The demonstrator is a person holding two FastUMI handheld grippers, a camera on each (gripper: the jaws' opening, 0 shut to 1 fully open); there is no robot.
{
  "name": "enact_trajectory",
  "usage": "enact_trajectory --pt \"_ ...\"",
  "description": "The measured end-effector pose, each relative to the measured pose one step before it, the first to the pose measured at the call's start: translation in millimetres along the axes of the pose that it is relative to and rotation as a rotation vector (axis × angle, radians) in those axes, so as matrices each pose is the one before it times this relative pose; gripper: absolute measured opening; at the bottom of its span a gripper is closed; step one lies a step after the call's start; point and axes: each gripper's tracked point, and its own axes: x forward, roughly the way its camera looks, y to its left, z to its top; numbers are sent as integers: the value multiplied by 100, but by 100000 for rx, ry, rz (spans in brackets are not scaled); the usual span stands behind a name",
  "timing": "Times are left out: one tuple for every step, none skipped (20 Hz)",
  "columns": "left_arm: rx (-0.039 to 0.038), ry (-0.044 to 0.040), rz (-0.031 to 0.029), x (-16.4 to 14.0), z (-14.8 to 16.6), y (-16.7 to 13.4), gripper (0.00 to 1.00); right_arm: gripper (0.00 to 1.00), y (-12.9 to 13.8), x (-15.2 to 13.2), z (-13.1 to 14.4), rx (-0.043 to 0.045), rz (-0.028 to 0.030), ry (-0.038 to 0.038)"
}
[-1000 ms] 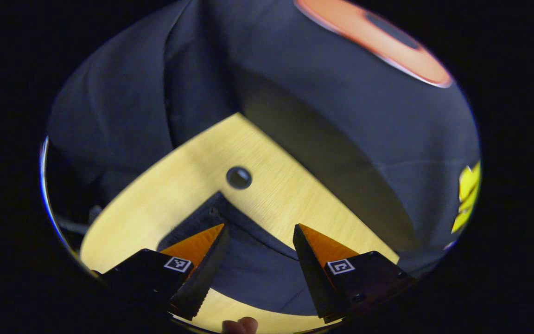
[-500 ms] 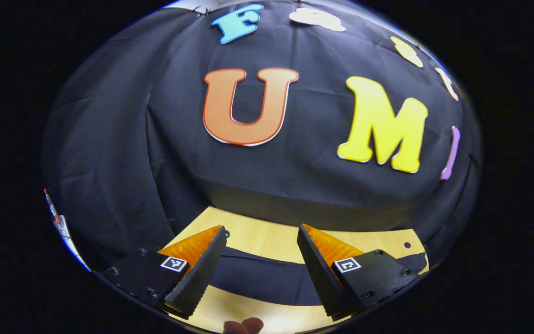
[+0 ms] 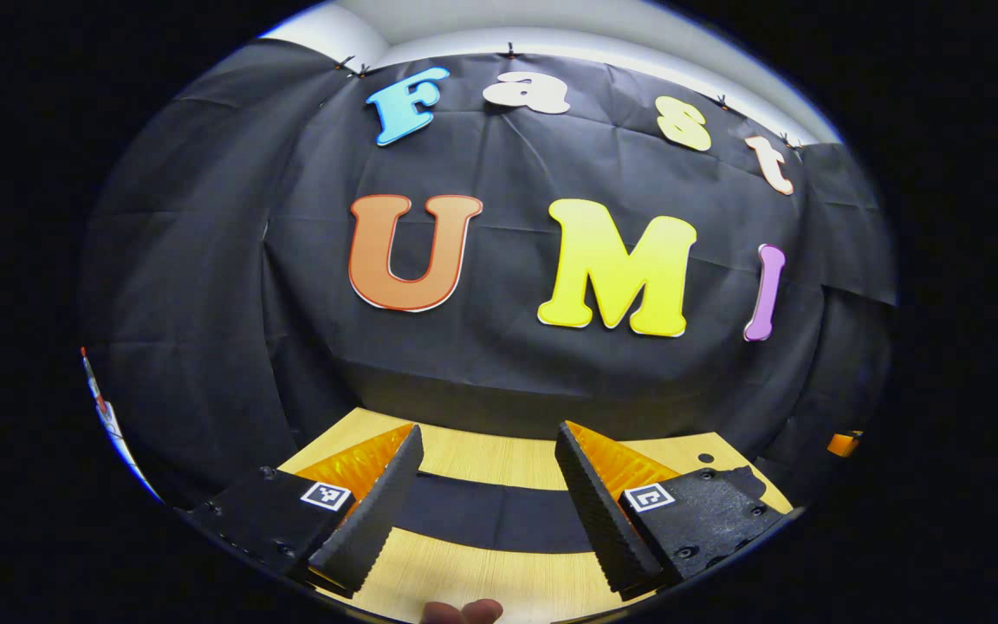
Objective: Grasp the waist and the cuffs of the jeans and fold them to make the two legs overlap; first hold the waist and fold one-third of the jeans toward the cuffs, then hold the cuffs and fold the remaining one-third in the same direction to finish folding.
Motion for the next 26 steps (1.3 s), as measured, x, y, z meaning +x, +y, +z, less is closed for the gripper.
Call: enact_trajectory --pt "-41 227 8 -269 -129 -112 98 97 -555 567 -695 1190 -708 1496" --pt "-552 582 475 -249 -58 -88 99 97 -792 1116 -1045 2047 -1113 1447" --pt "17 86 544 -85 7 -57 100 97 -705 1276 -970 2794 -831 1724" --pt "527 356 807 -73 -63 -38 99 97 -837 1761 -1307 2707 -1283 2191" --pt "818 371 519 -82 -98 -15 99 97 -796 1742 -1205 1815 -958 1890" --pt "477 1301 487 -185 -288 -73 99 97 -868 2313 -1160 1177 -1153 2066" --pt "145 1533 316 -108 -280 -67 99 100 -937 2127 -941 740 -817 2283" --pt "604 958 598 -61 -93 41 99 97 -1040 2141 -642 1233 -1208 1694" --pt "1301 692 1629 -133 -23 257 99 97 -856 2040 -618 2188 -63 2342" --pt "693 543 1363 -30 -97 164 99 100 -804 1992 -708 1952 -281 2406" --pt "-53 1901 1648 51 -366 182 100 97 -1129 1790 -280 2243 -1467 1432" --pt "-136 1734 880 66 -410 53 99 97 -979 1989 -200 2540 -1981 1337" --pt "22 1826 1049 -50 -317 13 99 97 -742 1810 -24 1480 -2005 807" --pt "168 1266 824 134 -45 -2 99 97 -573 1489 -143 913 -1854 700" --pt "699 990 1390 118 -146 93 99 97 -264 1254 -33 352 -496 610" --pt "592 932 1109 56 -164 188 99 98 -104 688 -208 21 -693 662" --pt "452 694 976 96 -148 -13 99 97 247 839 -369 -269 822 1401" --pt "191 856 679 -18 -357 -33 99 91 242 805 -652 -283 312 1902" --pt "208 799 507 -33 -193 -93 99 91 46 500 -498 -673 -436 1280" --pt "299 752 449 49 -145 -62 99 91 220 144 -301 -416 414 603" --pt "-7 467 295 53 -191 51 99 92 95 105 274 -1444 374 -1131" --pt "-566 426 167 130 -195 -90 99 96 -275 33 -412 -2589 -194 963" --pt "-1252 891 100 147 -257 -42 99 95 302 278 -145 -1414 2300 522" --pt "-1439 1239 -47 189 -541 122 99 84 668 -72 6 968 4123 1223" --pt "-1453 1695 351 92 -490 84 99 71 81 -212 86 1765 779 504" --pt "-1196 1636 396 -100 -374 130 99 58 -144 393 -81 300 -229 2337"
